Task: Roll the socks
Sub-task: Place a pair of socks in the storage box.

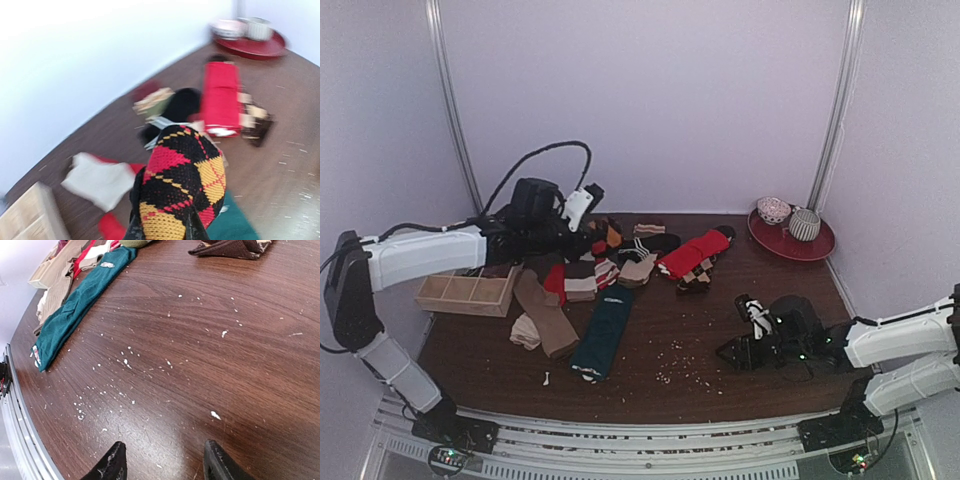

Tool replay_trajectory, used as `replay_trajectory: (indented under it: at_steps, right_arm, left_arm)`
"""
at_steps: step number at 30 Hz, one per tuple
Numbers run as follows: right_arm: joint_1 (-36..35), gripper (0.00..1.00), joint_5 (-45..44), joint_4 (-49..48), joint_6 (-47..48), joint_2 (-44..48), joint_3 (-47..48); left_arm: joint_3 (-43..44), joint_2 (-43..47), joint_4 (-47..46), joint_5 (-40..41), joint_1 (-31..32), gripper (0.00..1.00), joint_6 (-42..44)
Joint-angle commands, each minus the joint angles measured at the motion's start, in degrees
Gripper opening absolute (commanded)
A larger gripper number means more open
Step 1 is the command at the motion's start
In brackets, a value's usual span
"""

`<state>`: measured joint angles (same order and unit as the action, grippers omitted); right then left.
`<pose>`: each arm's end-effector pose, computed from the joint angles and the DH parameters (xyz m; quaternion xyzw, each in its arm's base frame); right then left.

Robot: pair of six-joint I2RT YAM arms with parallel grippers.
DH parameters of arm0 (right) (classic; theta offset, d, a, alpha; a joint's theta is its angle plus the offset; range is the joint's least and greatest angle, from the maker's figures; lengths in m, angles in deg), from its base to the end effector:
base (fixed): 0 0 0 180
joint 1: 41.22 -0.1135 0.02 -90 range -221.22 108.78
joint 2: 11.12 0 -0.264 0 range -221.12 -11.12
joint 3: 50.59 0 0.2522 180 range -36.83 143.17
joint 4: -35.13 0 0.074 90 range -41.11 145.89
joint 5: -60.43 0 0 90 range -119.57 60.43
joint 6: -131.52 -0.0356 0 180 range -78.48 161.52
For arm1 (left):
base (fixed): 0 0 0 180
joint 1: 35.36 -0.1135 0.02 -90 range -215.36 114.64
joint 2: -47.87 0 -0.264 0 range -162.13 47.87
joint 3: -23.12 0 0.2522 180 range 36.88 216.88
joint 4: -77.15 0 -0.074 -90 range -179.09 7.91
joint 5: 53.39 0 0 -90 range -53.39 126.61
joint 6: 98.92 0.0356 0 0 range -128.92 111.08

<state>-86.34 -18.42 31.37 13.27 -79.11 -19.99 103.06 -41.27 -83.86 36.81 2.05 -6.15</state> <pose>0.1448 0.1552 0.1448 -0.1741 0.8610 0.3495 0.3258 0.2873 -0.2196 0.2854 0.2939 0.8061 -0.1515 0.4908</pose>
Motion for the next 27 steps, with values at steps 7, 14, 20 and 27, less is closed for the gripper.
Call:
replay_trajectory:
  at_steps: [7,14,20,27]
  right_arm:
    - [1.0,0.5,8.6,-13.6,1.7,-8.4,-2.3]
    - [1.3,0.47,14.2,-18.1,2.7,-14.1,-1.5]
    - [1.5,0.47,14.9,-20.3,2.2,-15.0,-2.2]
    - [1.6,0.46,15.9,-21.6,1.5,-16.1,-1.7]
  left_arm:
    - [-14.3,18.0,0.3,39.1,-10.2,0.0,-12.3]
    - [-18.1,19.1,4.7,38.4,-14.9,0.0,-17.6]
    - [-18.4,17.9,-2.2,32.0,-19.8,0.0,-11.1]
    - [-12.1,7.3,-11.1,32.5,-24.8,0.0,-0.5]
